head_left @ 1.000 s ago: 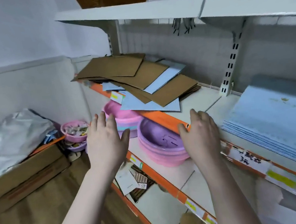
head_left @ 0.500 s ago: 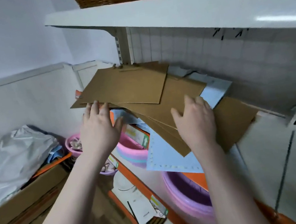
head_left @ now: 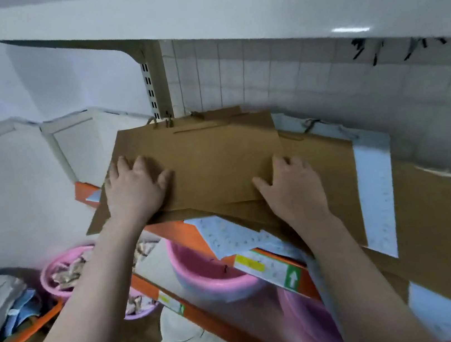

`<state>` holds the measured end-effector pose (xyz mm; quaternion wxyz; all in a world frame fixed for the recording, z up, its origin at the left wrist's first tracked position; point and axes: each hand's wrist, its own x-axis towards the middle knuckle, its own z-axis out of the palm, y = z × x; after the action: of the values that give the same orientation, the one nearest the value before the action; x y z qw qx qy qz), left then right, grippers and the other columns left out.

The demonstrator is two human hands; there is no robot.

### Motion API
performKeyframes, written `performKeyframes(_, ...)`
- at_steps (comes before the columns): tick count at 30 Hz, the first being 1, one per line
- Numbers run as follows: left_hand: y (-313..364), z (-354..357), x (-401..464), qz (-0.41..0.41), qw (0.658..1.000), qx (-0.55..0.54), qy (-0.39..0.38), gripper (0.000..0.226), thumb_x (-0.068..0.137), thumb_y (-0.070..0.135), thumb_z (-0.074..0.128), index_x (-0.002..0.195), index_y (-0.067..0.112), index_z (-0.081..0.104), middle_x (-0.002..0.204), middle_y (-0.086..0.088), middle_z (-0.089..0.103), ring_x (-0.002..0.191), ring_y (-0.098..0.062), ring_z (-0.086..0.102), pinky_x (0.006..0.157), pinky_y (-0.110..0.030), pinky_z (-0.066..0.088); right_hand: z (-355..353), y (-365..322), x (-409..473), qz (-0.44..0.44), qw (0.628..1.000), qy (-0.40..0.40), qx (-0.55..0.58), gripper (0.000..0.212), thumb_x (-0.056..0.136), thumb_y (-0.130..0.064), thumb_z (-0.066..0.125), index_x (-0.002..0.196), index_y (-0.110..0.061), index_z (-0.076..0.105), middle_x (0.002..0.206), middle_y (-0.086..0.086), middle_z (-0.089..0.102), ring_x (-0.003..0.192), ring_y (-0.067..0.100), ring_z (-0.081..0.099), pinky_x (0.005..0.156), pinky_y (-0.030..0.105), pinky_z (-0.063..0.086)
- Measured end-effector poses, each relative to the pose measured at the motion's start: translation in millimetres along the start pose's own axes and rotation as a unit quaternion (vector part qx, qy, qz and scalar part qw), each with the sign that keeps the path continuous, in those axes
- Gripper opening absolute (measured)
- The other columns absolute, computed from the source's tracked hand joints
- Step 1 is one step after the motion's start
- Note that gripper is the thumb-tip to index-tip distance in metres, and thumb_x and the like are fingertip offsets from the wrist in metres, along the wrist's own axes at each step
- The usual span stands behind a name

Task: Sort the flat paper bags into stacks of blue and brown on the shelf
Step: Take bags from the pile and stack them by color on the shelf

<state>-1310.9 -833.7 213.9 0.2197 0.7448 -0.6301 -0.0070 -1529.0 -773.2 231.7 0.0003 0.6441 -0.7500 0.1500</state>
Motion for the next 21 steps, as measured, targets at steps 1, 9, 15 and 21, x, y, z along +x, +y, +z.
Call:
performKeyframes(1, -6, 3, 11, -0.002, 1.0, 0.004, -0.012, 0.066, 0.091, 0.054, 0.043, 0.137, 0.008, 0.039, 0.144, -0.027, 0.031, 0.138, -0.039, 0.021, 0.113, -0.046, 0.019, 2, -7, 5, 0.018, 1.0, -0.004, -0.011, 0.062, 0.097, -0.049, 0.038, 0.141, -0.006, 0.031, 0.137, 0.019, 0.041, 0.126, 0.033, 0.039, 0.103, 0.039, 0.033)
performKeyframes(9, -32, 12, 49, -0.007, 0.998, -0.035, -0.046, 0.072, 0.085, 0.065, 0.043, 0.12, 0.002, 0.045, 0.125, -0.025, 0.051, 0.12, -0.041, 0.041, 0.099, -0.048, 0.033, 13, -37, 26, 0.128, 0.99, 0.041, -0.037, 0.07, 0.091, -0.059, 0.043, 0.137, -0.007, 0.037, 0.131, 0.017, 0.046, 0.12, 0.033, 0.042, 0.096, 0.038, 0.036)
performKeyframes(15, -32, 6, 57, -0.018, 0.994, -0.11, -0.003, 0.075, 0.077, 0.055, 0.065, 0.126, 0.004, 0.041, 0.123, -0.025, 0.046, 0.117, -0.041, 0.04, 0.098, -0.047, 0.033, 18, -43, 33, 0.166, 0.981, 0.097, 0.022, 0.072, 0.083, -0.053, 0.061, 0.135, -0.007, 0.041, 0.124, 0.02, 0.047, 0.113, 0.036, 0.041, 0.096, 0.039, 0.033)
performKeyframes(21, -38, -5, 62, 0.002, 0.959, -0.282, 0.028, 0.075, 0.08, 0.031, 0.071, 0.143, 0.016, 0.032, 0.131, -0.017, 0.046, 0.12, -0.034, 0.044, 0.096, -0.041, 0.036, 17, -36, 29, 0.225, 0.966, 0.107, 0.069, 0.067, 0.082, -0.055, 0.06, 0.122, -0.003, 0.05, 0.121, 0.022, 0.047, 0.112, 0.038, 0.042, 0.095, 0.039, 0.033)
